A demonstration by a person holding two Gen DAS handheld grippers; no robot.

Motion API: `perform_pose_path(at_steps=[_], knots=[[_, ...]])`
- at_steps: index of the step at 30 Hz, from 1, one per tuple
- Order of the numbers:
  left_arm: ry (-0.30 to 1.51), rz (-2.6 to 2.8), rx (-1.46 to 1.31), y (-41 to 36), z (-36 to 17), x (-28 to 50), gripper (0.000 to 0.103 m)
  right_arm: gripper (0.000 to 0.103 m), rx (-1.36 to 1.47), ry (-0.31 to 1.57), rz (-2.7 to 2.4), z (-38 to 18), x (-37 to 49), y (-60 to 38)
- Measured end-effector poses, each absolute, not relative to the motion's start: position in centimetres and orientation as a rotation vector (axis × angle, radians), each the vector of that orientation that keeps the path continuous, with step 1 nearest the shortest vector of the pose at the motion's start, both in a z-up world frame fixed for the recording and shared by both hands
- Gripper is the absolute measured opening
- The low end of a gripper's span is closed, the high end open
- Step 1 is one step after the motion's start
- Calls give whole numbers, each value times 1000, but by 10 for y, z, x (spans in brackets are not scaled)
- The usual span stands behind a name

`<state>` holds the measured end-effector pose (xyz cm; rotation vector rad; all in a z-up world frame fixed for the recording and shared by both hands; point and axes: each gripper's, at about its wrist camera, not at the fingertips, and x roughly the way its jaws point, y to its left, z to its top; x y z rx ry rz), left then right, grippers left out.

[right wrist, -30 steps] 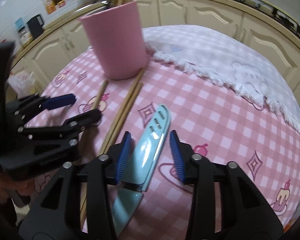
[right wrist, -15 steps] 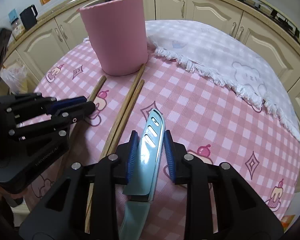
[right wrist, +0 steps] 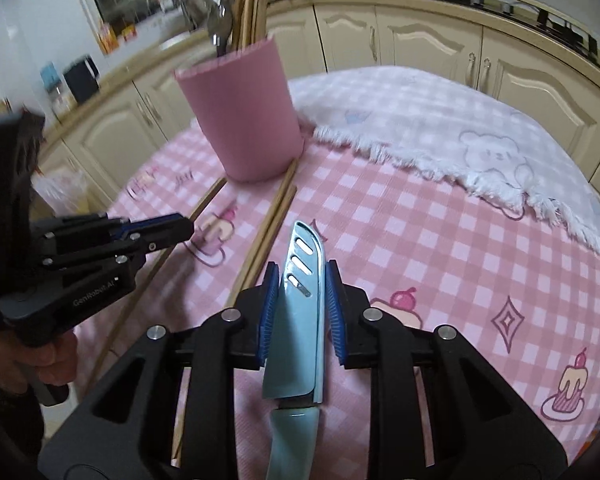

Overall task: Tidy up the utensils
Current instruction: 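Grasp the light-blue knife with the right tool while the left tool grasps a chopstick, then carry the knife and chopstick over the pink cup and open both tools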

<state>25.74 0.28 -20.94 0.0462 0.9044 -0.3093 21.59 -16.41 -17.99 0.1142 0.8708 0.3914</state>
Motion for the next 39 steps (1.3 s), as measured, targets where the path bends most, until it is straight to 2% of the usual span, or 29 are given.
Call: perform_pose_path(at_steps=[9, 20, 39], knots=[[726, -337, -19, 17, -165, 236, 5, 23, 227, 686, 433, -148, 195, -192], [472, -330, -135, 29, -118, 218, 5, 23, 290, 563, 467, -125, 184, -204], [264, -302, -139, 28, -77, 226, 5, 23, 278, 414, 489, -72, 194, -205]])
